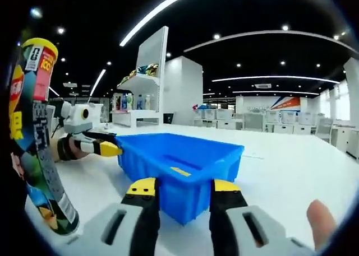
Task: Open the lid of the chip container on the table, take out the chips, place them into the box in front of the container, and close the lid
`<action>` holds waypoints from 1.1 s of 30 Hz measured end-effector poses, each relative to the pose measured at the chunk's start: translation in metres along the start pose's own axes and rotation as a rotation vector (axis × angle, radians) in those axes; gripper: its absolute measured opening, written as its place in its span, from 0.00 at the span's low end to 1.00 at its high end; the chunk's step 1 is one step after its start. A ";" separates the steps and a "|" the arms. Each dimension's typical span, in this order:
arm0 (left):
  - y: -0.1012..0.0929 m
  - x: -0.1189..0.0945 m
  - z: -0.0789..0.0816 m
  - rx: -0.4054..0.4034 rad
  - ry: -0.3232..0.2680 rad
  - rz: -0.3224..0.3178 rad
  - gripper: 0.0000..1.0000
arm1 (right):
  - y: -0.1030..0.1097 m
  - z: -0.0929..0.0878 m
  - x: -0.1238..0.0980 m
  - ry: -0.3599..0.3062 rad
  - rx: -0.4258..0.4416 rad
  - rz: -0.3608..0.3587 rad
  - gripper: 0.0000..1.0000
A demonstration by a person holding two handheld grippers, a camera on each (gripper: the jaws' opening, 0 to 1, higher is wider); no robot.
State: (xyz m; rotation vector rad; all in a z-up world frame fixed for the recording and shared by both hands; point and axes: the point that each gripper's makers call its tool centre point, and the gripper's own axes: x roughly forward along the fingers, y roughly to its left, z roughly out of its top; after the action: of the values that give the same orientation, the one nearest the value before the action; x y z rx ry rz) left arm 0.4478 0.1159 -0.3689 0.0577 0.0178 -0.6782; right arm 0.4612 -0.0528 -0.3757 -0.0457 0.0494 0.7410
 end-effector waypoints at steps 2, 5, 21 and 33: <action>0.000 0.000 0.008 0.010 -0.015 -0.001 0.39 | -0.001 0.005 0.000 -0.007 -0.004 0.001 0.31; 0.000 0.001 0.017 0.022 -0.027 -0.003 0.39 | -0.004 0.009 0.001 -0.013 0.026 0.002 0.31; 0.033 0.033 0.047 0.157 -0.030 0.026 0.39 | -0.030 0.067 0.043 -0.064 -0.152 0.016 0.31; 0.061 0.069 -0.004 0.104 0.047 0.043 0.39 | -0.053 0.012 0.077 0.014 -0.178 0.046 0.31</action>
State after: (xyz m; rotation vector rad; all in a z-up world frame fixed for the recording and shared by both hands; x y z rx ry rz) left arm 0.5398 0.1209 -0.3725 0.1733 0.0267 -0.6349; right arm 0.5542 -0.0398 -0.3667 -0.2198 -0.0020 0.7898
